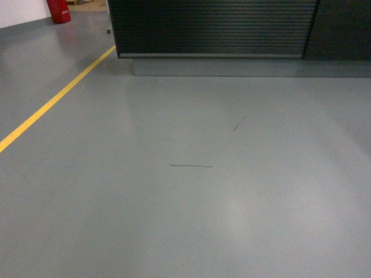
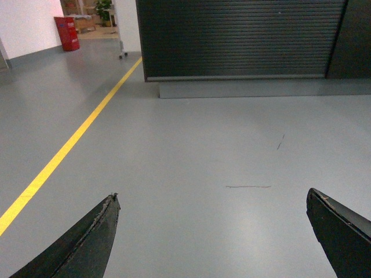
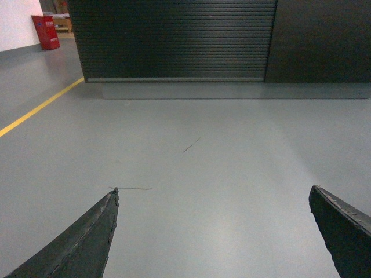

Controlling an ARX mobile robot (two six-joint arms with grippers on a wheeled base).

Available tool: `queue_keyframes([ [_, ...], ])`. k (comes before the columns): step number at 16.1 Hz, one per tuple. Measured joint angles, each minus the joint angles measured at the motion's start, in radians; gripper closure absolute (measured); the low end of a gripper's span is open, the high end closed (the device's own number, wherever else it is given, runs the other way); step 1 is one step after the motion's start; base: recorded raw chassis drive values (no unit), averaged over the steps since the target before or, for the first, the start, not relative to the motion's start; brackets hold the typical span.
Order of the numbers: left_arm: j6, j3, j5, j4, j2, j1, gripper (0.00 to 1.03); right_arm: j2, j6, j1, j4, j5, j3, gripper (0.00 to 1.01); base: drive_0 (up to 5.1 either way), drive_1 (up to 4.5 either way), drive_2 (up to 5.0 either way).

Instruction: Place dark red mango on scale at checkout

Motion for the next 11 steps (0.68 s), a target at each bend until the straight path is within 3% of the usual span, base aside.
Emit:
queue_keyframes([
  [11, 0.000, 0.000, 0.000, 0.000, 0.000, 0.000, 0.05, 0.000, 0.000, 0.000, 0.000, 0.000, 0.000, 0.03, 0.0, 0.00, 0.0],
])
